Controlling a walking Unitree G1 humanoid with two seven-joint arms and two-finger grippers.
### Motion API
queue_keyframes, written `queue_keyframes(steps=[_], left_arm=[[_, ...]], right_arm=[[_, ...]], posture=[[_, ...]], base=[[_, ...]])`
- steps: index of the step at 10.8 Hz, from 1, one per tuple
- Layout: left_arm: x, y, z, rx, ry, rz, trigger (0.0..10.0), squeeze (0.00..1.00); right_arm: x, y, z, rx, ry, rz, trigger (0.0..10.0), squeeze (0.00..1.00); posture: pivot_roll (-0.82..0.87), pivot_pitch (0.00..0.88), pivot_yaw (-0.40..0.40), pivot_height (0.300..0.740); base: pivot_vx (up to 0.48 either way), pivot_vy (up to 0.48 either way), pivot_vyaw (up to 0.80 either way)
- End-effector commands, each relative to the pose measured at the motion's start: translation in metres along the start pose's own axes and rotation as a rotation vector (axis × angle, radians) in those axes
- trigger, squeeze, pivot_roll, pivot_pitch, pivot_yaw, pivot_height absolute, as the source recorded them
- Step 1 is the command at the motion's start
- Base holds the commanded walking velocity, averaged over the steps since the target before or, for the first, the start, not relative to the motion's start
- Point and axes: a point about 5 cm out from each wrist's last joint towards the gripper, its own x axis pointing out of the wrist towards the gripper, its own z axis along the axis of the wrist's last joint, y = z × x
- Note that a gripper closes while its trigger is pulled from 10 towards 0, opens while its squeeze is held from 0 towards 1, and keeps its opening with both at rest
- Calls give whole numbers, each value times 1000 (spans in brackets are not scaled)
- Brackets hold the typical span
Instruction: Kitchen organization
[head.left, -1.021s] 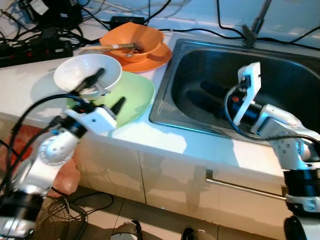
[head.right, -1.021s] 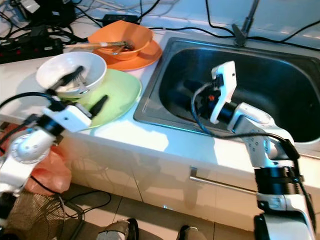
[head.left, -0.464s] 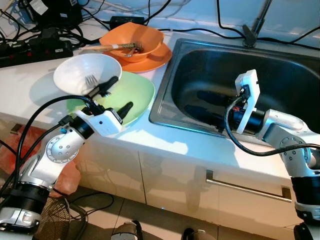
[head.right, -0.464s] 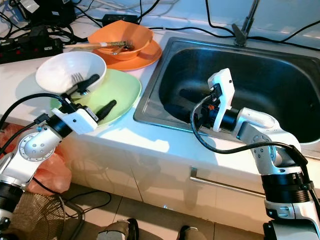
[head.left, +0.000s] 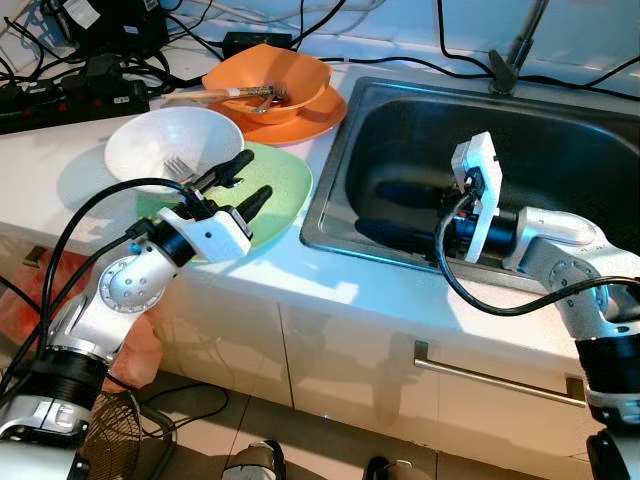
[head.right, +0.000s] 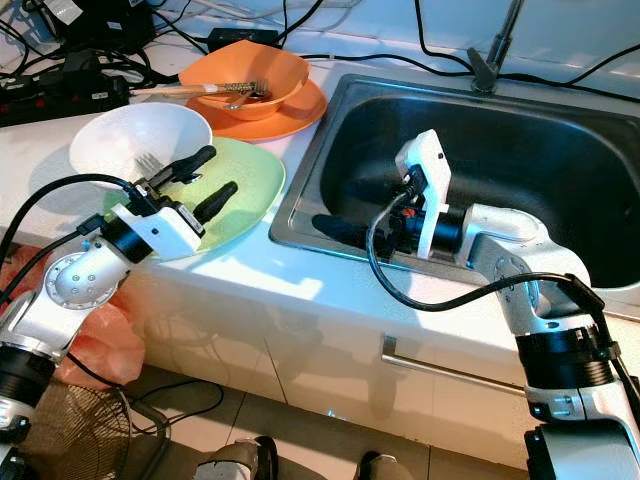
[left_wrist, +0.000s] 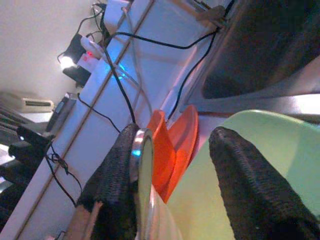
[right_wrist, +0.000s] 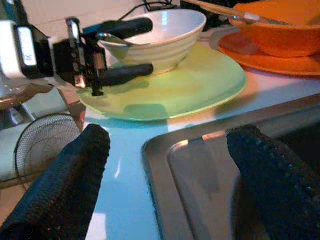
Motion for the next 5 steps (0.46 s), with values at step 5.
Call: queue_keyframes(steps=[5], left_arm=[[12, 0, 25, 12, -125, -25, 0, 0]], right_arm=[[0, -2, 2, -24, 2, 15, 10000, 0]], posture=[[121, 137, 28, 740]], base=[[0, 0, 0]])
